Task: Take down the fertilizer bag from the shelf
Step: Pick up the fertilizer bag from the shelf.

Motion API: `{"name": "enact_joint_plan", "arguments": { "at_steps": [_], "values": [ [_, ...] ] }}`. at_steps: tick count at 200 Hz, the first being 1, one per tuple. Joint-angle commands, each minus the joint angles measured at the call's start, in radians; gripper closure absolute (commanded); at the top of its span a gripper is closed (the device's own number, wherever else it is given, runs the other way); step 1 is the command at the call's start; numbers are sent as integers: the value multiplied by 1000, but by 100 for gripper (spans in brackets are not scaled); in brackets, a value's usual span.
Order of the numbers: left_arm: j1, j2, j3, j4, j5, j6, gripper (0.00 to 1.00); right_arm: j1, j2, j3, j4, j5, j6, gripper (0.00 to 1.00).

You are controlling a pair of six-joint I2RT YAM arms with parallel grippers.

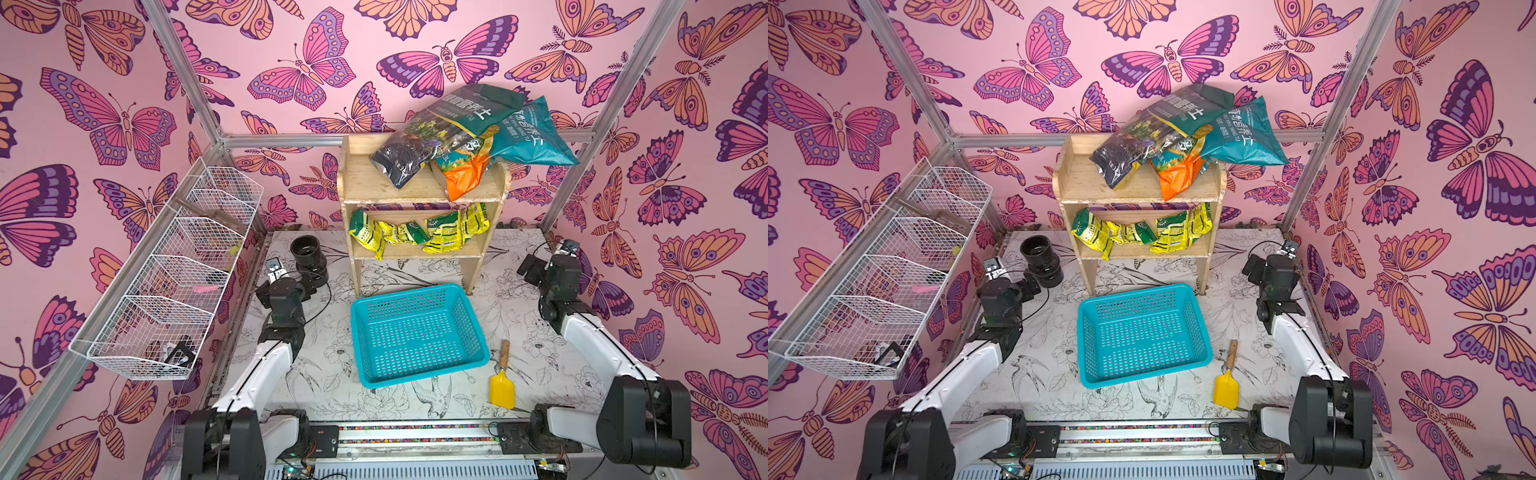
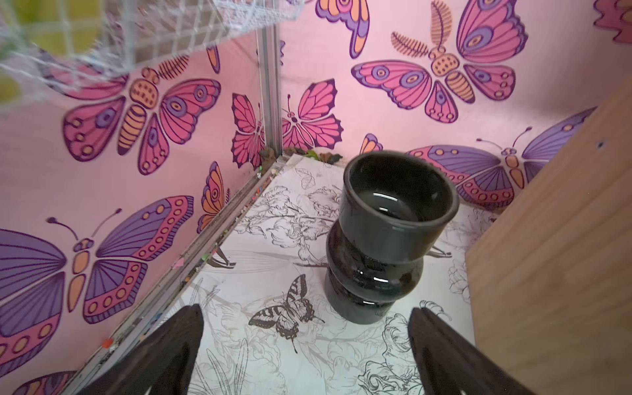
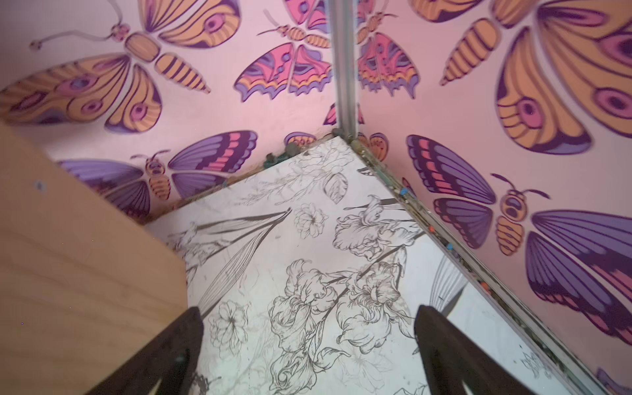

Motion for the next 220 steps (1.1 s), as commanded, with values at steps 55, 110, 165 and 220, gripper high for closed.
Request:
{"name": "enact_joint_plan", "arguments": {
  "at_steps": [55,110,165,220],
  "values": [
    [-85,-207,424,-605,95,-108,0,233,-68,323,-559,-3,-13,1],
    [-508,31,840,-755,-68,100,0,506,-28,438,-678,148,-28,1],
    [-718,432,1317,-782,-167,362,0,563,-30,461,-737,159,-12,1],
    [-766,770,1809,-914,-190,474,0,563,-49,434,-747,180,-37,1]
  ]
}}
